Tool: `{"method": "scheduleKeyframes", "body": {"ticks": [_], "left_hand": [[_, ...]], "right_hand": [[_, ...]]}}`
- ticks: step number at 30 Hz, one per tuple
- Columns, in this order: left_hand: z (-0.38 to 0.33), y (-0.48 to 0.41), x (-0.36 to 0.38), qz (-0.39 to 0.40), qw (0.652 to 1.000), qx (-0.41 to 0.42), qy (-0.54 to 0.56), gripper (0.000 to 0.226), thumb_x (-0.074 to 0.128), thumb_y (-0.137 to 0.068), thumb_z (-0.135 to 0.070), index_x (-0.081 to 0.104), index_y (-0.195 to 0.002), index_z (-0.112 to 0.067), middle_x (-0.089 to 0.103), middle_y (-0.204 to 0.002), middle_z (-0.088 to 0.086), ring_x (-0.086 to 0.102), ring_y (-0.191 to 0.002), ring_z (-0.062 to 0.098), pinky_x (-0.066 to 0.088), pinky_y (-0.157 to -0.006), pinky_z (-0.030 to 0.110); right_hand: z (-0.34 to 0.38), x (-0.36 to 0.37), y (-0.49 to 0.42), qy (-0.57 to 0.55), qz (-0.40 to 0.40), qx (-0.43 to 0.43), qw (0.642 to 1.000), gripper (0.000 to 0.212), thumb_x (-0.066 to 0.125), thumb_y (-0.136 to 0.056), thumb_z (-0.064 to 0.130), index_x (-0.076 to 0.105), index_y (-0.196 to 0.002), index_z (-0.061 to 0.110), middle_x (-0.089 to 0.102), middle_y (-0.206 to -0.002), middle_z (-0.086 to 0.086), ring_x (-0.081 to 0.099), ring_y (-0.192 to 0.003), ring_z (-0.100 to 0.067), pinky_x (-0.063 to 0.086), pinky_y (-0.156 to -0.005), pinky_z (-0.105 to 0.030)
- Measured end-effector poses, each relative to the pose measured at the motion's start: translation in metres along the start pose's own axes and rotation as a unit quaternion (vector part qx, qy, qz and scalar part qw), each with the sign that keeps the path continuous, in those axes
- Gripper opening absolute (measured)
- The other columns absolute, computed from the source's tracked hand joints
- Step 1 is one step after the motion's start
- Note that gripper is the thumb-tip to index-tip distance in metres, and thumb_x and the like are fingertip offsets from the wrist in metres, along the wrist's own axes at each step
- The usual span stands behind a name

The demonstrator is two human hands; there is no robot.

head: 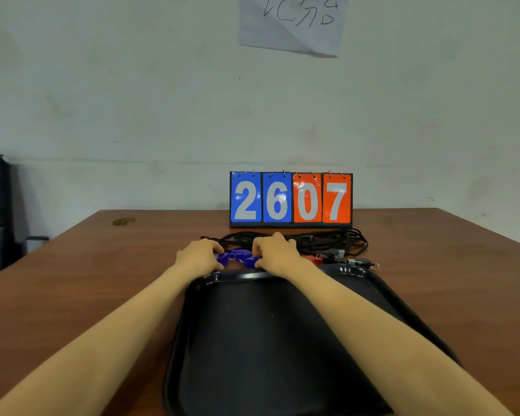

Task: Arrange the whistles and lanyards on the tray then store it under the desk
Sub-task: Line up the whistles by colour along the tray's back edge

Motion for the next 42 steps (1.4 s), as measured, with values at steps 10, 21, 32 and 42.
{"method": "scheduleKeyframes", "body": {"ticks": [10,21,32,42], "left_hand": [[0.001,0.026,-0.031,-0.212,0.973,0.043,0.080,0.046,0.069,-0.080,-0.030,0.056,-0.124,-0.026,0.067,-0.110,-0.006,0.051,-0.113,0.020,0.039,-0.095,0.036],[-0.039,0.130,-0.078,-0.269,0.918,0.121,0.266,0.053,0.078,-0.070,-0.034,0.060,-0.119,-0.024,0.059,-0.090,-0.014,0.050,-0.084,-0.002,0.041,-0.078,0.015],[-0.008,0.146,-0.020,-0.117,0.983,0.090,0.108,0.044,0.077,-0.063,-0.051,0.064,-0.099,-0.030,0.058,-0.072,-0.017,0.056,-0.091,0.012,0.042,-0.088,0.034],[0.001,0.133,-0.020,-0.132,0.989,0.062,-0.014,0.050,0.065,-0.067,-0.066,0.062,-0.106,-0.036,0.060,-0.098,-0.014,0.045,-0.106,0.013,0.021,-0.081,0.032]], "right_hand": [[0.002,-0.011,0.009,-0.021,-0.040,0.021,0.999,0.032,0.059,-0.090,0.025,0.054,-0.120,0.018,0.052,-0.123,-0.007,0.042,-0.121,-0.024,0.033,-0.105,-0.045],[0.011,-0.091,0.083,-0.154,-0.199,0.014,0.968,0.036,0.062,-0.088,0.032,0.051,-0.118,0.015,0.062,-0.117,-0.005,0.058,-0.110,-0.022,0.047,-0.097,-0.042],[0.020,-0.053,0.130,-0.144,-0.091,0.035,0.985,0.041,0.062,-0.086,0.036,0.054,-0.122,0.018,0.062,-0.120,-0.002,0.057,-0.111,-0.018,0.046,-0.097,-0.037],[0.026,-0.041,0.118,-0.149,-0.057,0.060,0.985,0.044,0.064,-0.083,0.043,0.060,-0.118,0.016,0.064,-0.119,0.000,0.061,-0.107,-0.016,0.050,-0.091,-0.033]]}}
Point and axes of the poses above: each hand's wrist, its own y-axis away from the middle knuckle, its own x-axis out of the palm, z = x × y, the point moved 6 cm from there along -y, towards the middle knuckle
